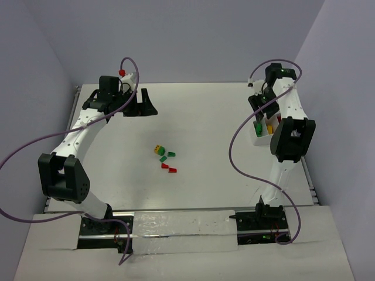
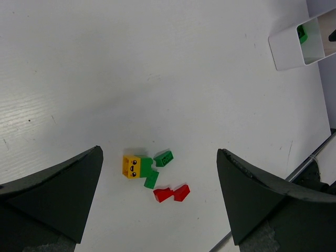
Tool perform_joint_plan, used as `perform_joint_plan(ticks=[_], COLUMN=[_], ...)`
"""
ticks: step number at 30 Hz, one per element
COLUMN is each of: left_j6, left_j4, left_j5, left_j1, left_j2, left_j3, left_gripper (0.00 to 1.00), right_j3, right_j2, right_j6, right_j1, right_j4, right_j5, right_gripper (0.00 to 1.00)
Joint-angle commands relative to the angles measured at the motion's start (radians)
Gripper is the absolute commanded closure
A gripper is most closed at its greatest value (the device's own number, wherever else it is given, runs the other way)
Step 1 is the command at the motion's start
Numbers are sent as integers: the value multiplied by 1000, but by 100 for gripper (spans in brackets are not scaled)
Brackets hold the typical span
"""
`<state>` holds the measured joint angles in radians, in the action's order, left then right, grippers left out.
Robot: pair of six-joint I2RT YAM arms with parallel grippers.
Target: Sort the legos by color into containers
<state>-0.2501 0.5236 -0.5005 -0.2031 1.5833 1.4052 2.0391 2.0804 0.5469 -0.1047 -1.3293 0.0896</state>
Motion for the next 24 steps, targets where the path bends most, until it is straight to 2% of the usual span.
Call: perform_joint_plan(ticks=[1, 7, 9, 12, 14, 17, 18, 20, 24], left_j6=[15, 82, 148, 215, 295, 482, 591, 715, 1077], left_j4=[0, 9, 9, 30, 62, 136, 168, 161, 95], left_j5=[7, 12, 31, 66, 93, 51, 38, -19, -122], left_j1=[-1, -1, -1, -4, -16, -52, -67, -67, -65], left_j2=[-2, -29, -40, -41, -26, -2, 6, -7, -87], left_j3=[37, -2, -26, -56, -83, -127, -148, -206, -333], left_gripper=[1, 1, 1, 7, 17, 22, 22, 24, 24], right_j3=[50, 100, 103, 86, 52, 8, -11, -29, -68], right_j2=[-4, -57, -99, -142, -192, -216, -218, -220, -225], right_j6=[-10, -23, -38, -51, -78, -101, -111, -121, -133], right_j1=[-1, 18, 31, 50, 68, 87, 97, 100, 100], right_j4=[-16, -33, -23, -5, 45, 79, 87, 98, 116], right_j5=[4, 83, 132, 195, 247, 319, 345, 385, 446], right_gripper=[38, 38, 38, 38, 36, 35, 35, 34, 32])
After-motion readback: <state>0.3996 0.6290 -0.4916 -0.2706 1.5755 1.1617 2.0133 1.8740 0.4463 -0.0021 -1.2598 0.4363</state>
